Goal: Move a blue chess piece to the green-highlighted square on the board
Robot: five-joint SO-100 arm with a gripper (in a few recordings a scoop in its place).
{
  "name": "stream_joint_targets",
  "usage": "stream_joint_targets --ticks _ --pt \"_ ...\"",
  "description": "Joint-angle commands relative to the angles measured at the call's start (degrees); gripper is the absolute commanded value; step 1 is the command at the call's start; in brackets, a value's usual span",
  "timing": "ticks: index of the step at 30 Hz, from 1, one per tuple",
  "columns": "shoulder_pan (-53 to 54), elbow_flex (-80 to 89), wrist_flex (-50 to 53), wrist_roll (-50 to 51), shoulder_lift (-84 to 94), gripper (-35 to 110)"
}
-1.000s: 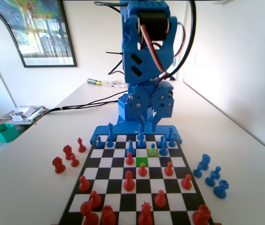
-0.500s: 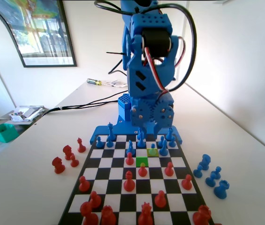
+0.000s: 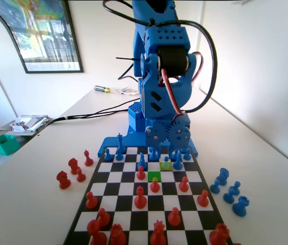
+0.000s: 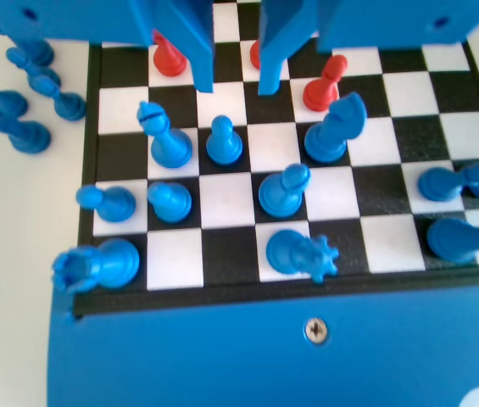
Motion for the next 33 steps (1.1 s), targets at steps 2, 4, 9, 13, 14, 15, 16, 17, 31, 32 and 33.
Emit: stream_joint_targets --ticks 2,4,9,13,14,15,16,17,31,32,33 --pt "-1.49 0.26 -0.70 0.18 0.00 8" --pt "-1.67 0.26 -1.41 0.26 -0.70 8" --pt "-2.29 0.62 -2.64 0.53 -2.11 8" --pt "-3.08 1.58 -3.52 0.88 -2.20 8" --pt "-3.25 1.85 -3.78 0.97 -2.20 8" --pt "-3.34 2.11 -3.96 0.97 -2.20 8" --pt "-3.43 2.29 -4.22 0.97 -2.20 8" --pt "-3.60 2.55 -4.48 1.05 -2.20 8" --pt "-4.22 3.60 -6.33 1.23 -2.99 8" --pt "-4.22 3.60 -6.50 1.23 -3.08 8" --pt "-4.22 3.60 -6.50 1.32 -3.16 8"
